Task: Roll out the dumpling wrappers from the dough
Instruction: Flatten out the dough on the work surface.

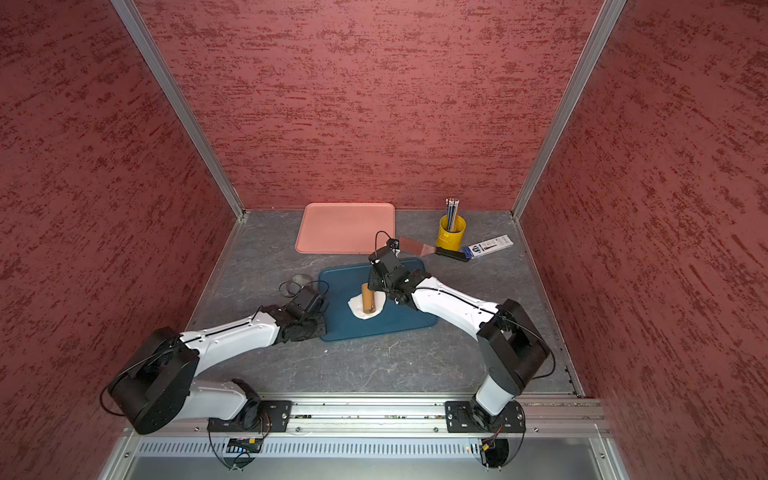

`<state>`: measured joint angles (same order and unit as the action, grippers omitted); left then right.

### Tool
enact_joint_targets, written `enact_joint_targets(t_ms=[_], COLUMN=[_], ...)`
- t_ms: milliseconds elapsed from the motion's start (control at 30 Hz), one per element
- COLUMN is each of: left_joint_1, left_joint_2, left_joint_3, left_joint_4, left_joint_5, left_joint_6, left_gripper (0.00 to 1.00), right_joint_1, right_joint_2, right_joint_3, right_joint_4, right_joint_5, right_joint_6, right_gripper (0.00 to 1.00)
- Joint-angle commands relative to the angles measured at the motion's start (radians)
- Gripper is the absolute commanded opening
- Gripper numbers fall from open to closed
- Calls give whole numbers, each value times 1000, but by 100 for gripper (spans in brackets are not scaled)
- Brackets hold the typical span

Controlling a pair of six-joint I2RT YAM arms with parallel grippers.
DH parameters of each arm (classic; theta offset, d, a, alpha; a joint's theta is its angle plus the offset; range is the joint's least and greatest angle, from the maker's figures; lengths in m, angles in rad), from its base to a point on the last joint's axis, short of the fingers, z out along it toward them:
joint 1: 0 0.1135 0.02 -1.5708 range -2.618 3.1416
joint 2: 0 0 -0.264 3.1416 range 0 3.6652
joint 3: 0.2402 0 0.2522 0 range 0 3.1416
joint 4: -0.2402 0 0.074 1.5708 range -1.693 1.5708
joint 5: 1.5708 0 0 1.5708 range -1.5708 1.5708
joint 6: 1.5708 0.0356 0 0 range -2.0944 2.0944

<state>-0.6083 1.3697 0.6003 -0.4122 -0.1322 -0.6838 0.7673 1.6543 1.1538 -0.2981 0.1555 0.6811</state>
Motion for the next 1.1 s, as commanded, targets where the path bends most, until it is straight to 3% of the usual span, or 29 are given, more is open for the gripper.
enact_joint_targets(t_ms=[0, 100, 333, 433, 533, 600, 800, 900, 1000, 1067], left_joint_1=[-4, -5, -10, -16, -16, -15, -12, -13, -15, -15], left_joint_2=[11, 18, 8, 13, 26, 28, 18, 18, 14, 19], left_joint_3=[-17, -15, -31, -30, -22, -21, -31, -31, -37, -30], left_joint_4=[37, 34, 65, 86, 91, 91, 71, 74, 99, 102], left_joint_5=[-33, -38, -23, -20, -21, -27, -42, -38, -30, -30], left_joint_6=[11, 8, 37, 49, 50, 48, 50, 56, 55, 53], left_gripper=[0, 0, 0, 0, 0, 0, 0, 0, 0, 0], right_joint_1=[66, 46, -79, -32, 53, 57, -73, -95, -55, 3], right_joint_2=[109, 117, 59, 61, 104, 128, 79, 61, 52, 58], right_joint_3=[-13, -10, -30, 1, 34, 29, -19, -12, 5, 7], right_joint_4=[-54, -56, -276, -251, -153, -95, -224, -294, -264, -179], right_joint_5=[-134, -126, 195, 154, 3, -100, 83, 246, 199, 79], right_joint_6=[-30, -14, -155, -157, -126, -79, -139, -202, -212, -194], right_gripper=[0, 0, 0, 0, 0, 0, 0, 0, 0, 0])
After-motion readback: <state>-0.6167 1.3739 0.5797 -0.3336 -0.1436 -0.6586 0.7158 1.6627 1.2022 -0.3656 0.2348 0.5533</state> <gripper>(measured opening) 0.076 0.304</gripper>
